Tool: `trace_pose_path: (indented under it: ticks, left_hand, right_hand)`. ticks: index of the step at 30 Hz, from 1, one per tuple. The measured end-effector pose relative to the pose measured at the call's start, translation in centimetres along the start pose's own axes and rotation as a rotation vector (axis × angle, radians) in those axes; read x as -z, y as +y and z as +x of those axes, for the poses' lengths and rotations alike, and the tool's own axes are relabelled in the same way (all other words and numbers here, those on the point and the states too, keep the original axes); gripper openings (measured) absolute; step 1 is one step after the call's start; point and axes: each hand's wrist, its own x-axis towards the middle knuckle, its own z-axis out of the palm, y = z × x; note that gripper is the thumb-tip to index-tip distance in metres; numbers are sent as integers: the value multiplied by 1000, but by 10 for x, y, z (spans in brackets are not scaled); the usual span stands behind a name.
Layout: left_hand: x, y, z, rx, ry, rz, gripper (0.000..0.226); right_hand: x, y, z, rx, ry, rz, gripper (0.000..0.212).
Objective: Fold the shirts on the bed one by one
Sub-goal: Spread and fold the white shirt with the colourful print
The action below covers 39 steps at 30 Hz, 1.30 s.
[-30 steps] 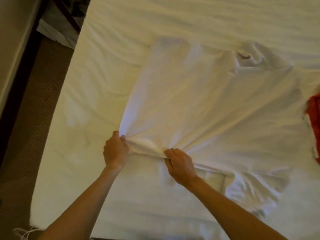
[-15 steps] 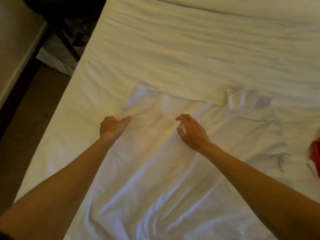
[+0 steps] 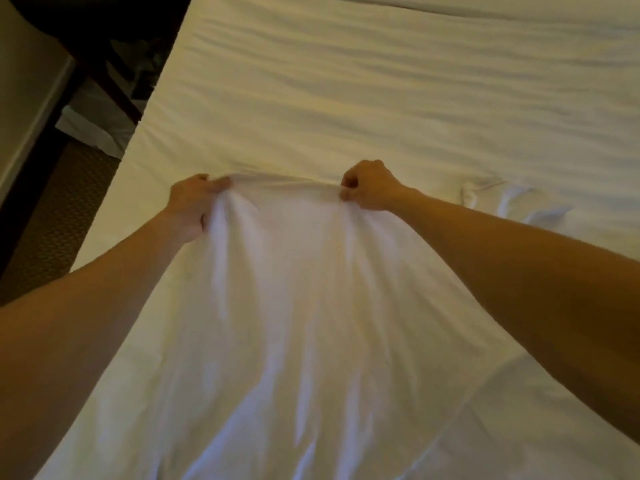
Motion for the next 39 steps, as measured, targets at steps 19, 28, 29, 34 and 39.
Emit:
trace_pose_path:
  ticks: [19,28,29,34,39]
  left_hand:
    - [53,-112,-82,166,408,228,117]
    - [102,-219,-240,144,404,540,74]
    - [101,-229,-253,95,432,575,70]
    - [115,-237,-268,-228,547,626,43]
    - [153,-262,-280,-112,512,754,57]
  right_hand:
    - [-152,-44,-124,174,284,-122,64]
    - [-255,-64,-243,73,141,-188,72]
    - [-257,-67,-246,69,145,-193,73]
    - [-260,-78,-256,57,126,-242,72]
    - [-273,-97,-264,139,144,-242,72]
